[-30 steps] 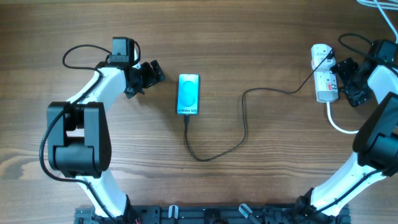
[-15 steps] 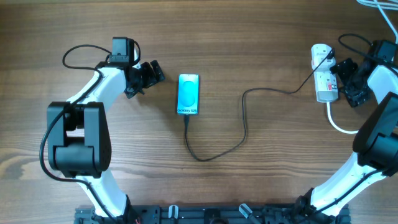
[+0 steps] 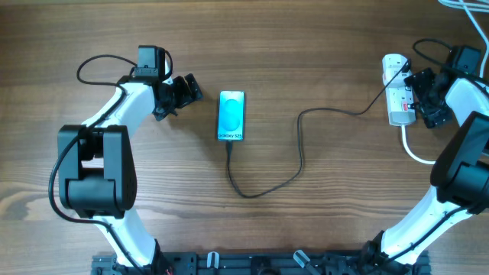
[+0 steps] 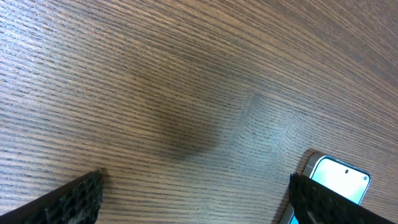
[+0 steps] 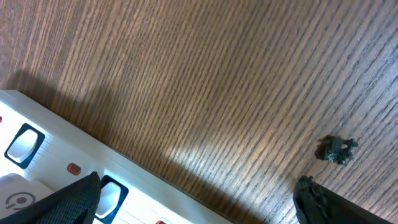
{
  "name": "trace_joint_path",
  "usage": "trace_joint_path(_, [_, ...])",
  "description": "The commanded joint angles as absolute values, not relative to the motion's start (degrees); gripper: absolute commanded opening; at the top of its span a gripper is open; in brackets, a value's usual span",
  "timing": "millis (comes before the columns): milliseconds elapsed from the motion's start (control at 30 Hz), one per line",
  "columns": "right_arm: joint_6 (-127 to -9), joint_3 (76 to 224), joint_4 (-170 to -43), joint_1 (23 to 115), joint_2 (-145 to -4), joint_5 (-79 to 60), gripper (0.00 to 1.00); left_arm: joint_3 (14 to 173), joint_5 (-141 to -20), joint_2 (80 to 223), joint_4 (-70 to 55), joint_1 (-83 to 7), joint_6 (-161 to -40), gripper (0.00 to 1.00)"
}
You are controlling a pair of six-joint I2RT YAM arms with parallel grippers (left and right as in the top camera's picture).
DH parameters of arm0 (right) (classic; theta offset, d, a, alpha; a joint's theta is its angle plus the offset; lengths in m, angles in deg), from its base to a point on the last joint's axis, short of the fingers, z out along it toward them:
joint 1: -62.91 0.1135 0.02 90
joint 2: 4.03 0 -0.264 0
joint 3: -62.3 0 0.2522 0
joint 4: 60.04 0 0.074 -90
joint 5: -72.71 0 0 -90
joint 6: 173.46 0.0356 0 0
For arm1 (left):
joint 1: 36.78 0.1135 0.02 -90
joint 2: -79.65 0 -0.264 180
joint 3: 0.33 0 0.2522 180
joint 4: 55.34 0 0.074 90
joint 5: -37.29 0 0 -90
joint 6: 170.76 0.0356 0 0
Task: Plug charger to phone and switch on socket
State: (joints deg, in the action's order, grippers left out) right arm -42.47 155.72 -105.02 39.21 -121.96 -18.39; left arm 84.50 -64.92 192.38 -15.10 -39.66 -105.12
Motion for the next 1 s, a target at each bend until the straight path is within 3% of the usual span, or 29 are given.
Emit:
trace_joint_path(0, [-46.01,155.06,-105.85,41.74,-123.73,-16.4,1.0,82.64,-63.52,194.85,-15.05,-39.18,-105.66,1.0])
trace_joint_path(967, [-45.9,155.06,-108.57,41.52,-123.73,-12.64,1.0,82.64,-63.52,194.85,-15.03,-39.18,-105.66,1.0])
